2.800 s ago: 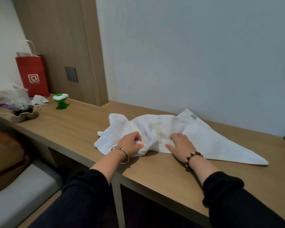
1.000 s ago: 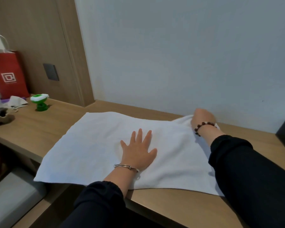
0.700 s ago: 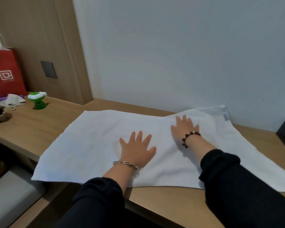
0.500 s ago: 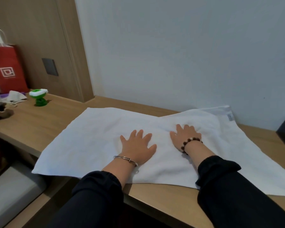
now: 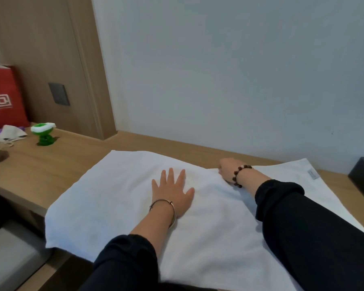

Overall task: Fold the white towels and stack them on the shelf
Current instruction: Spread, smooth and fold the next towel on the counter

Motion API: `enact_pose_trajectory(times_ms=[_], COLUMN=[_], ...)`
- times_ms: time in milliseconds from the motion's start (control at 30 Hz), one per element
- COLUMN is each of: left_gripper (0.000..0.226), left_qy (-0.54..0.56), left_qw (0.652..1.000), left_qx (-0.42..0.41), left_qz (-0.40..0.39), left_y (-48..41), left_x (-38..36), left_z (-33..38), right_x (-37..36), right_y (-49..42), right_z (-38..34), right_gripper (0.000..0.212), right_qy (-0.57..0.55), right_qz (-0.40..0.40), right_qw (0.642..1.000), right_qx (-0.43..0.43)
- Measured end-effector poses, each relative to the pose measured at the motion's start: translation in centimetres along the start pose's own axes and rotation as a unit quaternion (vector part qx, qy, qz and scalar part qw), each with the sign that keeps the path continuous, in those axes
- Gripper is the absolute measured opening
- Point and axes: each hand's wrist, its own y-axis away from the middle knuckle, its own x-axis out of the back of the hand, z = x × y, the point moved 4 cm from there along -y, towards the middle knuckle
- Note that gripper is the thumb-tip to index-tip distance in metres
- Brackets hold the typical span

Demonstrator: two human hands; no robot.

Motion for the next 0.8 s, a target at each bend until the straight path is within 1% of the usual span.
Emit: enact_pose_trajectory(times_ms=[67,133,200,267,300,333,367,400,433,467,500,533,567,633,700,800], left_gripper=[0.066,0.067,0.067,0.068,0.068,0.068,0.067,0.067,0.067,0.067,0.068,0.068,0.068,0.064,0.055,0.039], left_qy=[-0.011,-0.014,-0.011,-0.007,-0.010,-0.014,-0.019,-0.022,-0.026,-0.030,-0.031,-0.031,-0.026,-0.009,-0.007,-0.027], left_qw=[1.000,1.000,1.000,1.000,1.000,1.000,1.000,0.999,0.999,0.999,0.999,0.999,0.999,1.000,0.999,0.993], left_qx=[0.000,0.003,0.003,0.008,0.011,0.014,0.016,0.018,0.020,0.022,0.023,0.024,0.024,0.023,0.022,0.039], left_qz=[-0.005,-0.011,-0.015,-0.014,-0.014,-0.016,-0.017,-0.018,-0.019,-0.020,-0.021,-0.021,-0.019,-0.002,0.030,0.112], left_y=[-0.2,-0.2,-0.2,-0.3,-0.4,-0.4,-0.5,-0.7,-0.7,-0.8,-0.8,-1.0,-1.1,-1.3,-1.5,-2.5], left_x=[-0.1,-0.2,-0.2,-0.2,-0.2,-0.3,-0.3,-0.4,-0.4,-0.4,-0.5,-0.5,-0.4,-0.1,0.4,2.1], left_z=[0.1,0.1,0.1,0.0,0.0,0.0,0.1,0.1,0.1,0.1,0.1,0.0,-0.1,-0.1,-0.2,-1.1], right_x=[0.1,0.7,1.7,2.3,2.4,2.5,2.6,2.3,1.6,0.3,-1.4,-3.1,-4.3,-5.3,-5.0,-3.1], right_y=[-1.2,-2.1,-2.6,-2.7,-2.7,-2.8,-2.7,-2.4,-2.0,-1.4,-0.6,0.1,0.7,1.2,1.3,0.1], right_z=[0.0,0.7,2.2,3.9,4.1,3.7,2.7,1.4,0.0,-1.4,-2.6,-3.3,-3.4,-3.2,-3.4,-4.3], right_gripper=[0.018,0.016,0.013,0.018,0.023,0.028,0.032,0.035,0.037,0.041,0.048,0.053,0.057,0.060,0.061,0.063], right_qy=[-0.022,-0.031,-0.041,-0.110,-0.156,-0.187,-0.207,-0.211,-0.192,-0.149,-0.102,-0.073,-0.067,-0.080,-0.064,-0.064], right_qz=[-0.003,0.009,0.095,0.188,0.216,0.230,0.230,0.218,0.195,0.146,0.080,0.022,-0.013,-0.027,-0.037,-0.053], right_qw=[1.000,0.999,0.991,0.958,0.940,0.930,0.930,0.938,0.953,0.974,0.990,0.997,0.997,0.996,0.996,0.993], right_qx=[0.003,-0.016,-0.086,-0.187,-0.214,-0.216,-0.197,-0.167,-0.129,-0.089,-0.055,-0.034,-0.030,-0.037,-0.047,-0.088])
